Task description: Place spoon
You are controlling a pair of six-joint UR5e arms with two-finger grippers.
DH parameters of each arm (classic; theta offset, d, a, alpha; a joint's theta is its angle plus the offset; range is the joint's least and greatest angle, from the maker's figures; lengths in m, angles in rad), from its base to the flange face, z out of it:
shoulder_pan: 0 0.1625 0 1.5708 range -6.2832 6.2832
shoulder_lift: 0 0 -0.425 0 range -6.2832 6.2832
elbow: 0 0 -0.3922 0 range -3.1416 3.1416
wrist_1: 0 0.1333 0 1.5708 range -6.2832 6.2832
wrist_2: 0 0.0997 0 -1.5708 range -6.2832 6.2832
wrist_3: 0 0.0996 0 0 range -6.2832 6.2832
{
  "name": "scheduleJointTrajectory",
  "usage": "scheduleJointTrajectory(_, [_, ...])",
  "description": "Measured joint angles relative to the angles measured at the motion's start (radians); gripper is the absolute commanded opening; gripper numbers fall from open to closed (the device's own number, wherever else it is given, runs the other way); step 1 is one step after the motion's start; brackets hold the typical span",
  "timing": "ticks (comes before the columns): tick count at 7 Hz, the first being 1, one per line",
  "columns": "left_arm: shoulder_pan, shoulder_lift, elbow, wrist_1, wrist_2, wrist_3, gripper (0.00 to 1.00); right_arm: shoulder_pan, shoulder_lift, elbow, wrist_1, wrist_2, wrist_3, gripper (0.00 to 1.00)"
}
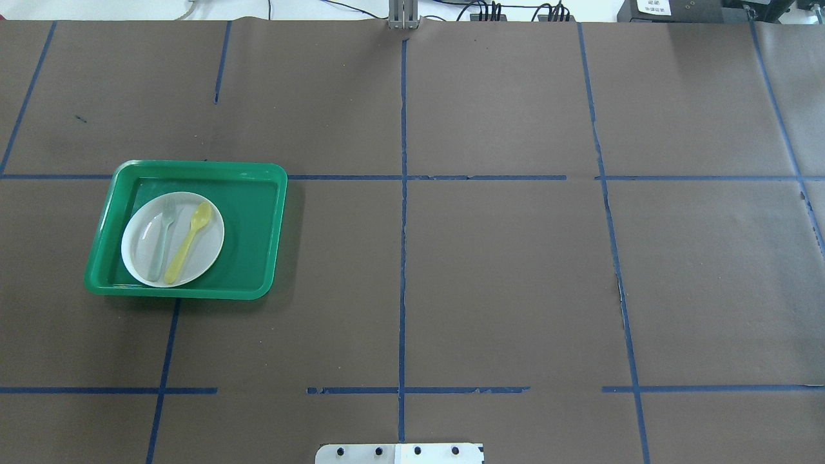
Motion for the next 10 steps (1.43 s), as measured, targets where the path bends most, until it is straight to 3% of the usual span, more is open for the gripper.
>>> scheduleJointTrajectory(1, [0.036,-0.014,-0.012,-0.095,0.0,-0.153,0.98,0.0,0.0,0.0,0.0,0.0,0.0,1.0])
scheduleJointTrajectory(2, [0.12,-0.022,-0.031,-0.215,0.002,-0.343,0.94,0.0,0.0,0.001,0.0,0.0,0.0,1.0])
scheduleJointTrajectory(4, [0.324,-0.049,-0.061,-0.361,0.01,-0.623,0.94,0.0,0.0,0.001,0.0,0.001,0.0,1.0])
scheduleJointTrajectory(6, [0.486,-0.132,-0.059,-0.386,0.023,-0.783,0.87,0.0,0.0,0.001,0.0,0.001,0.0,1.0])
scheduleJointTrajectory(10, [0.708,-0.224,-0.04,-0.386,0.176,-0.921,0.77,0.0,0.0,0.001,0.0,0.001,0.0,1.0])
